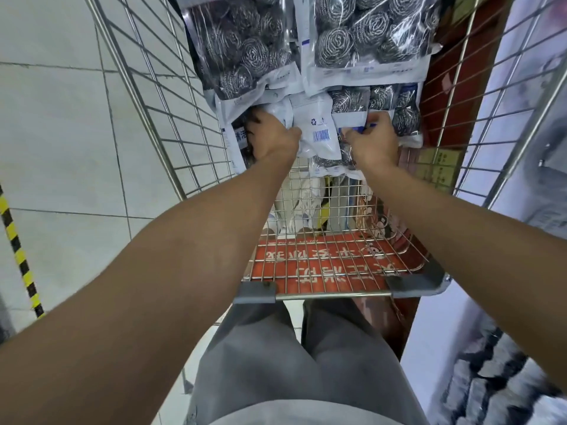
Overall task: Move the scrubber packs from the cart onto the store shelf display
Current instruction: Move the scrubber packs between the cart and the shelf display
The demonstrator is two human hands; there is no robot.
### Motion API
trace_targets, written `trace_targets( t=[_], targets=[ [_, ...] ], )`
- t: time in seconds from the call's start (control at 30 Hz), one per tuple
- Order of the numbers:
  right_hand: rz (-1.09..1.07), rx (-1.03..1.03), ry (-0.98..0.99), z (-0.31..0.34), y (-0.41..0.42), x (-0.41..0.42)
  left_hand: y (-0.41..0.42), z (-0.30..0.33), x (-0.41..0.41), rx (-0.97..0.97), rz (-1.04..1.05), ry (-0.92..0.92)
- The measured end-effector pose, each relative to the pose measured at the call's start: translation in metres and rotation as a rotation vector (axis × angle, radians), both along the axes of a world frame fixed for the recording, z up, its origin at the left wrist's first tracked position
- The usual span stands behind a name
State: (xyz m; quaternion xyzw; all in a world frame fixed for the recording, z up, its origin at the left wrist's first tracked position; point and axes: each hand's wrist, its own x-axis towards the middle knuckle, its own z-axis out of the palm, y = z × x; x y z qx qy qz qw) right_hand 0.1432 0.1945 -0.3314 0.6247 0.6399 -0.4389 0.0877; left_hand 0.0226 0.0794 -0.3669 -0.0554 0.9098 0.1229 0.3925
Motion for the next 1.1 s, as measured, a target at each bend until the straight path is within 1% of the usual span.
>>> trace_targets(
  t=[0.13,0.23,0.33,0.43,0.5,0.63,0.7,0.8,0.87,0.93,1.0,1.03,1.1],
  targets=[
    [0.060,-0.065,0.024,-0.001,0.009,-0.001,0.002,0.006,-0.001,-0.017,-0.027,-0.037],
    [0.055,-0.143,0.047,0.005,0.015,0.000,-0.007,0.016,0.005,0.013,-0.041,-0.069],
    [0.038,-0.148,0.081,0.016,0.015,0.009,-0.023,0.030,0.022,0.111,0.013,-0.154],
    [0.001,-0.141,0.077,0.036,0.011,0.026,-0.041,0.057,0.037,0.265,0.143,-0.234],
    [-0.022,-0.146,0.068,0.051,0.008,0.041,-0.051,0.079,0.040,0.403,0.256,-0.340],
    [-0.088,-0.139,0.129,0.095,0.001,0.065,-0.066,0.137,0.039,0.676,0.476,-0.652],
    [-0.129,-0.124,0.191,0.122,-0.002,0.073,-0.075,0.160,0.033,0.735,0.539,-0.757],
    [-0.179,-0.129,0.289,0.164,-0.006,0.079,-0.080,0.198,0.022,0.753,0.508,-0.818],
    [-0.237,-0.156,0.349,0.195,-0.012,0.080,-0.078,0.227,0.018,0.790,0.551,-0.861],
    [-0.301,-0.188,0.401,0.225,-0.019,0.080,-0.077,0.256,0.013,0.817,0.558,-0.843],
    [-0.344,-0.204,0.451,0.252,-0.026,0.084,-0.080,0.280,0.008,0.841,0.510,-0.825],
    [-0.360,-0.211,0.472,0.266,-0.031,0.086,-0.081,0.296,0.007,0.834,0.451,-0.811],
    [-0.382,-0.212,0.514,0.289,-0.042,0.093,-0.085,0.314,0.004,0.762,0.317,-0.742]
  ],
)
